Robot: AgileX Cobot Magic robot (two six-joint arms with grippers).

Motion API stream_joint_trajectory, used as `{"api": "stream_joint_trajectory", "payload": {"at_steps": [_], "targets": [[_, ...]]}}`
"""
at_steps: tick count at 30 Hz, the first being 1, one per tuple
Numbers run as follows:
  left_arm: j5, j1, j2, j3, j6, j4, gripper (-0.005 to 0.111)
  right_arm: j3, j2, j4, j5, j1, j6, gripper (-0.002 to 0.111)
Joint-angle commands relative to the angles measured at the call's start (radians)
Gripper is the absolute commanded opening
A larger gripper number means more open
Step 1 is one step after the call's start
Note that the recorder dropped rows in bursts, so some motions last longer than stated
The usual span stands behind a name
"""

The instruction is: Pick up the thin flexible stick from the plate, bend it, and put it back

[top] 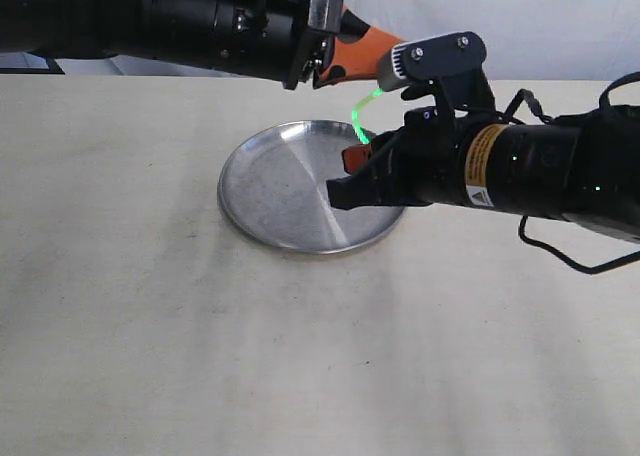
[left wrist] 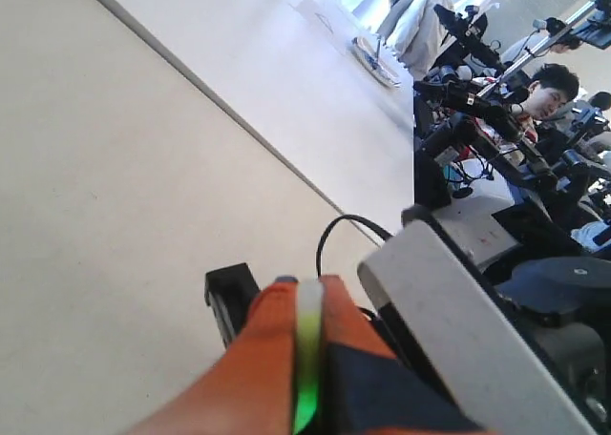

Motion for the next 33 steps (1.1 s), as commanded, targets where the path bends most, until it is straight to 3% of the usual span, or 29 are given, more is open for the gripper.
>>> {"api": "stream_joint_trajectory", "payload": {"at_steps": [1, 13, 18, 33], "targets": [[-0.05, -0.01, 0.004, 0.005, 0.003, 0.05, 0.0, -0.009, -0.014, -0.06, -0.112, 0.007, -0.01, 0.0], [-0.216, -0.01, 0.004, 0.005, -0.142, 0.207, 0.0, -0.009, -0.024, -0.066, -0.128, 0.007, -0.033, 0.0], [-0.221, -0.01, 0.004, 0.005, -0.185, 0.215, 0.0, -0.009, -0.024, -0.127, -0.181, 0.007, -0.047, 0.0], [-0.206, -0.01, 0.004, 0.005, -0.246, 0.22, 0.0, -0.009, -0.024, -0.211, -0.226, 0.007, -0.376, 0.0]]}}
